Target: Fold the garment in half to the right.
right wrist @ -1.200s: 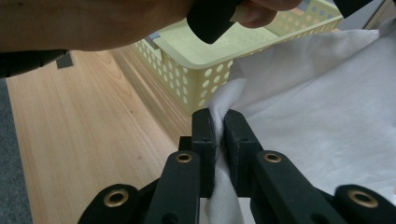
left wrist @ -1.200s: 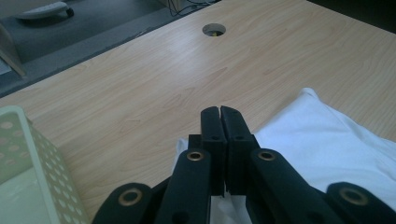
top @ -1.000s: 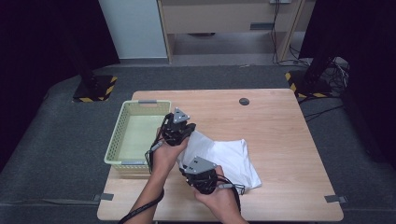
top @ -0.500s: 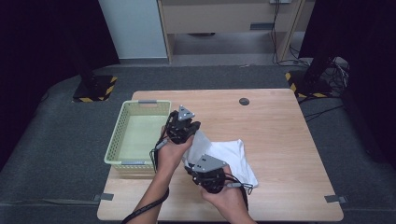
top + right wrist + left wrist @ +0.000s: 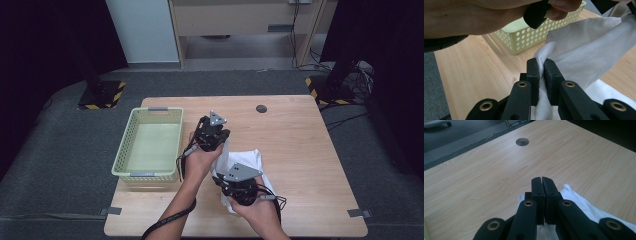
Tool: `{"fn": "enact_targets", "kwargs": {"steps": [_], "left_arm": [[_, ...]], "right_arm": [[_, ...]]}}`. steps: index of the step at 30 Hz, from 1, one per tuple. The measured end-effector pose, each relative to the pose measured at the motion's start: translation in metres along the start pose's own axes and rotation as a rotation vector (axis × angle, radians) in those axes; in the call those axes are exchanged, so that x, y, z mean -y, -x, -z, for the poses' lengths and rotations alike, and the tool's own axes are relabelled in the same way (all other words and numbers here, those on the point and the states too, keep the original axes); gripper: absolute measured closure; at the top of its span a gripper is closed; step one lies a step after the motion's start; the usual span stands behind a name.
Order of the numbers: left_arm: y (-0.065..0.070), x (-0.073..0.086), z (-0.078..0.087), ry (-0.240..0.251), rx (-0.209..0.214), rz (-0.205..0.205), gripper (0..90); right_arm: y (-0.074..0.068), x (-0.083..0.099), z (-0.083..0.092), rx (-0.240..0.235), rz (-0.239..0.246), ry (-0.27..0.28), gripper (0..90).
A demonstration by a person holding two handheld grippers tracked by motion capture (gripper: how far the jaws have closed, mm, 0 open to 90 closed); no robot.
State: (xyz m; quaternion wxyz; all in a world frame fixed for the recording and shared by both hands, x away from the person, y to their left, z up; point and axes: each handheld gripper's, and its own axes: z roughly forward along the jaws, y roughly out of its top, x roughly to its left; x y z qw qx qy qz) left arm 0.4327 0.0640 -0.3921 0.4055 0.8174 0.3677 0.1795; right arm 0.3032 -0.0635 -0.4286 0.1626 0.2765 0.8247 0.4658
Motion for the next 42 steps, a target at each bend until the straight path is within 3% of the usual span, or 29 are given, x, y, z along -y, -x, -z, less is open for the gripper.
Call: {"fn": "enact_targets", "kwargs": {"steps": [18, 42], "left_arm": [[0.012, -0.011, -0.010, -0.008, 0.017, -0.018, 89.1], [0.030, -0.017, -0.040, -0.040, 0.061, -0.048, 89.0]], "right_arm": [[0.017, 0.004, 0.017, 0.003, -0.026, 0.000, 84.1], [0.048, 0.029, 0.037, -0.012, -0.076, -0.039, 83.9]]}}
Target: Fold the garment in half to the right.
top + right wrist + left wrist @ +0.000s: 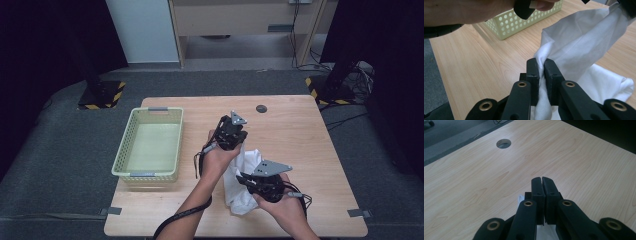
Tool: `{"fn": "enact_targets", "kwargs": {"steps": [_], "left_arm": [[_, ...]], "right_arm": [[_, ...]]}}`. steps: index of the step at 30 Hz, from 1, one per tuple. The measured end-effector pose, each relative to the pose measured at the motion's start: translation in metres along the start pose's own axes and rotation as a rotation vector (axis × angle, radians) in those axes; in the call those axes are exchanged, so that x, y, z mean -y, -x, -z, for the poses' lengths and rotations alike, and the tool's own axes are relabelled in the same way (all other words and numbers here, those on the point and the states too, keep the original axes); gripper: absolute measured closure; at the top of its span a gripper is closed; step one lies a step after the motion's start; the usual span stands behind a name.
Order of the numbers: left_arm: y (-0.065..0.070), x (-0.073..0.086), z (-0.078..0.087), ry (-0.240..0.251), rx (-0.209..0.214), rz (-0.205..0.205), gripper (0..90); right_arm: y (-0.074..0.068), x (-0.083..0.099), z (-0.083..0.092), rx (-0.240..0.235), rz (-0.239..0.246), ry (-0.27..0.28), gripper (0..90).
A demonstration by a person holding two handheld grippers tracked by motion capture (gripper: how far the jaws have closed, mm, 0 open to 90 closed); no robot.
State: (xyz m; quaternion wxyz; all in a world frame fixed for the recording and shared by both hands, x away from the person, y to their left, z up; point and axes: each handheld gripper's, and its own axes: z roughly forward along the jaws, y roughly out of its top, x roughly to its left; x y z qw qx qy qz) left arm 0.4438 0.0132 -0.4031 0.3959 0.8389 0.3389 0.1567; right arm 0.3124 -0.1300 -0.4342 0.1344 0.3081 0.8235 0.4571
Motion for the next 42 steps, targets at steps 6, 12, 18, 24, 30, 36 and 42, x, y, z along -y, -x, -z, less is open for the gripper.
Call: {"fn": "enact_targets", "kwargs": {"steps": [6, 12, 18, 24, 30, 36, 42], "left_arm": [[0.003, 0.001, -0.009, -0.007, 0.028, -0.026, 88.9], [0.000, 0.005, -0.015, -0.008, 0.071, -0.052, 88.9], [-0.005, 0.010, -0.018, 0.002, 0.111, -0.056, 88.6], [-0.014, 0.018, -0.023, 0.026, 0.171, -0.054, 88.6], [-0.017, 0.023, -0.029, 0.038, 0.193, -0.036, 88.4], [-0.016, 0.028, -0.038, 0.026, 0.197, -0.038, 88.4], [-0.015, 0.030, -0.047, 0.017, 0.204, -0.029, 88.3]], "right_arm": [[0.008, 0.009, 0.002, -0.002, -0.008, -0.007, 83.8], [0.013, 0.018, 0.002, -0.003, -0.009, -0.013, 83.9], [0.018, 0.025, 0.002, 0.002, -0.014, -0.027, 83.9], [0.020, 0.028, 0.004, 0.006, -0.009, -0.034, 83.9], [0.021, 0.033, 0.003, 0.010, -0.017, -0.039, 83.7], [0.024, 0.040, 0.001, 0.016, -0.035, -0.050, 83.4], [0.027, 0.046, -0.002, 0.019, -0.054, -0.052, 82.9]]}}
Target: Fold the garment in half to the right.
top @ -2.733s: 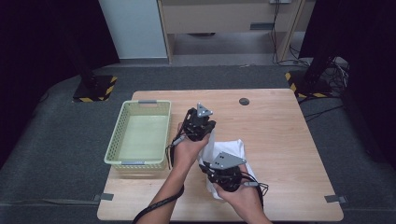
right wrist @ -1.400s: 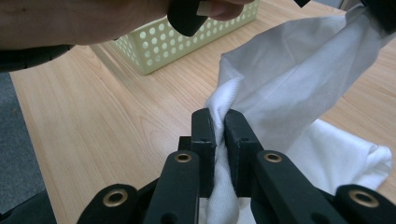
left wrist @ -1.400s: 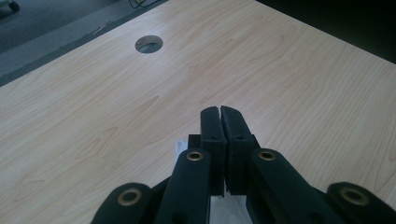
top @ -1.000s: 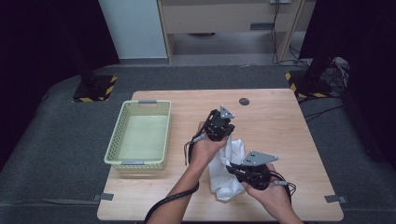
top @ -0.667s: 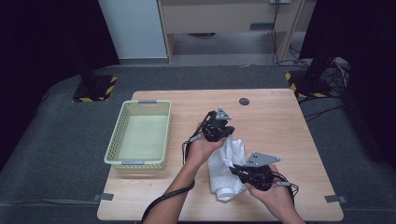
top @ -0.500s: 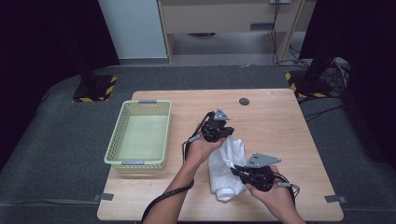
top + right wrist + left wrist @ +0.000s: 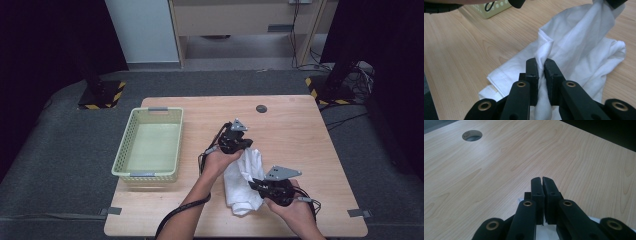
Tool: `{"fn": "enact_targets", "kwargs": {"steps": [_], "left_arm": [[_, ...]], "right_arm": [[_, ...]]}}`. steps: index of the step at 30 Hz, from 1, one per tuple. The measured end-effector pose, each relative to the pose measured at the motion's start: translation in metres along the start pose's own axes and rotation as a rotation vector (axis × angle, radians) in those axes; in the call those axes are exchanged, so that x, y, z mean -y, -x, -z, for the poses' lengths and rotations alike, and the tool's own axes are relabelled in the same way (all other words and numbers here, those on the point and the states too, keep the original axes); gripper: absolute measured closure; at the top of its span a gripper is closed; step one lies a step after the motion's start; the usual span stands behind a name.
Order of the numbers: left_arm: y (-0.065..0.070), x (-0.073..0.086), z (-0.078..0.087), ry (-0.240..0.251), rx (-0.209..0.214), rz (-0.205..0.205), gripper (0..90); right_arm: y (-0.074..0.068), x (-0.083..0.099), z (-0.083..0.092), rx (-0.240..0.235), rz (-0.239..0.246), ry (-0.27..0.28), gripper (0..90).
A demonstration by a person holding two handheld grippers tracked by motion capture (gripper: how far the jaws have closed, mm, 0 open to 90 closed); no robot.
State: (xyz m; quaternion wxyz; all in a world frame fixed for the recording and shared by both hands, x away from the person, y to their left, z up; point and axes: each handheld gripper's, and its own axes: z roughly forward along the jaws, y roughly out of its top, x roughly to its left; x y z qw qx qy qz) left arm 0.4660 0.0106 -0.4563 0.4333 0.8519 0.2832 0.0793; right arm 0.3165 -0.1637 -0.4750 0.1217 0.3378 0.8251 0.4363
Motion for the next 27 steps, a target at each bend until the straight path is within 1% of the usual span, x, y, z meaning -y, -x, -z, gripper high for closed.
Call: {"fn": "enact_targets", "kwargs": {"steps": [3, 10, 13, 15, 17, 19, 23, 27], "left_arm": [[0.001, 0.000, -0.004, -0.001, 0.002, 0.000, 88.0], [0.004, 0.001, -0.012, -0.004, 0.004, 0.010, 85.6], [0.006, 0.000, -0.012, 0.005, -0.002, 0.020, 77.7], [0.006, -0.002, -0.011, 0.019, -0.019, 0.036, 66.8], [0.007, -0.004, -0.008, 0.034, -0.026, 0.057, 54.0], [0.009, -0.007, -0.003, 0.045, -0.034, 0.063, 43.9], [0.012, -0.012, 0.010, 0.071, -0.040, 0.065, 32.8], [0.015, -0.012, 0.023, 0.087, -0.042, 0.058, 30.5]], "right_arm": [[0.001, 0.003, -0.001, -0.001, -0.010, -0.002, 82.4], [0.005, 0.013, -0.002, 0.018, -0.040, -0.008, 81.3], [0.007, 0.016, -0.003, 0.024, -0.049, -0.011, 81.2], [0.008, 0.017, -0.004, 0.027, -0.055, -0.014, 81.2], [0.009, 0.019, -0.005, 0.031, -0.058, -0.017, 81.2], [0.010, 0.020, -0.005, 0.034, -0.065, -0.017, 80.9], [0.011, 0.023, -0.004, 0.040, -0.077, -0.015, 80.0], [0.011, 0.027, -0.002, 0.050, -0.093, -0.008, 78.5]]}}
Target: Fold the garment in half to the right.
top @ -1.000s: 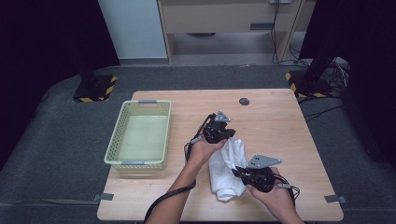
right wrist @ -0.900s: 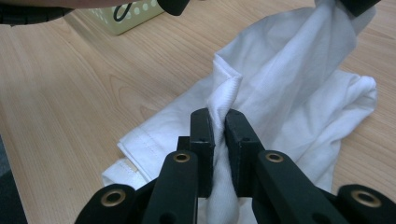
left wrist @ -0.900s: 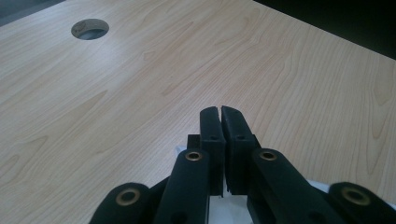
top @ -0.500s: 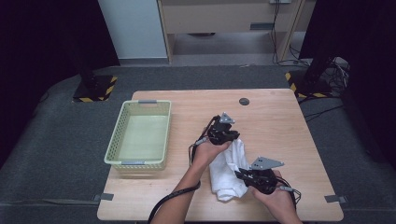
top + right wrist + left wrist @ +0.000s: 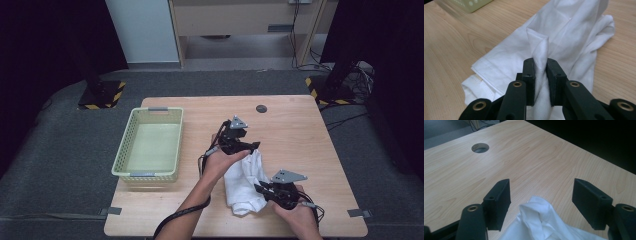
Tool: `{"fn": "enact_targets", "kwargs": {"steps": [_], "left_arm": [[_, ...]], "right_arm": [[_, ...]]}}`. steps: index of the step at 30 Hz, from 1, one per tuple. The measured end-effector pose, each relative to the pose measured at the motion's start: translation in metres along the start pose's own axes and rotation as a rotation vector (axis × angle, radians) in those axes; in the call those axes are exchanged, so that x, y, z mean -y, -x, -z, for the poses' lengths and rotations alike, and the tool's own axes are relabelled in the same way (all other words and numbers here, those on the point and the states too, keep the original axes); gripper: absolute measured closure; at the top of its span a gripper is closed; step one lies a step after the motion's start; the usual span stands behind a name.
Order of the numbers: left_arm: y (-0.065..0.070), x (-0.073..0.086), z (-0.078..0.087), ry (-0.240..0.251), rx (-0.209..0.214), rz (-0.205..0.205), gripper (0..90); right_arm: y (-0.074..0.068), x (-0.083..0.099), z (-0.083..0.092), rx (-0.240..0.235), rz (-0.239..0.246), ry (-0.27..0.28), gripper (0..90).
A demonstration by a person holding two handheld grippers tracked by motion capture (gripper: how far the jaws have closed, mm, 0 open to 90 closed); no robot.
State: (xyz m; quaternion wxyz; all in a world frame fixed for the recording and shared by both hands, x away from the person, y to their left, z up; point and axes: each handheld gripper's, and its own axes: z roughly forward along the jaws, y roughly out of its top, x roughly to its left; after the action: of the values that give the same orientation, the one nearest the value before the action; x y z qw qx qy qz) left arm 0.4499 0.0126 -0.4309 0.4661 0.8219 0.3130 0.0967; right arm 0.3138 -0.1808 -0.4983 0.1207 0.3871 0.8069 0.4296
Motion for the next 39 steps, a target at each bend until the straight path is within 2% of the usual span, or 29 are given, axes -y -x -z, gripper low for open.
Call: {"fn": "enact_targets", "kwargs": {"steps": [10, 15, 27, 39], "left_arm": [[0.008, 0.017, 0.019, 0.035, 0.021, 0.020, 14.7], [0.009, 0.032, 0.022, 0.022, 0.035, 0.025, 9.1], [0.003, 0.054, 0.032, 0.006, 0.041, 0.045, 7.7], [-0.001, 0.076, 0.042, -0.003, 0.037, 0.066, 7.7]], "right_arm": [[0.004, 0.005, 0.005, 0.019, -0.040, -0.005, 73.2], [0.007, 0.007, 0.006, 0.028, -0.051, -0.012, 71.1], [0.009, 0.009, 0.008, 0.043, -0.102, -0.024, 66.2], [0.013, 0.014, 0.013, 0.048, -0.127, -0.033, 62.1]]}}
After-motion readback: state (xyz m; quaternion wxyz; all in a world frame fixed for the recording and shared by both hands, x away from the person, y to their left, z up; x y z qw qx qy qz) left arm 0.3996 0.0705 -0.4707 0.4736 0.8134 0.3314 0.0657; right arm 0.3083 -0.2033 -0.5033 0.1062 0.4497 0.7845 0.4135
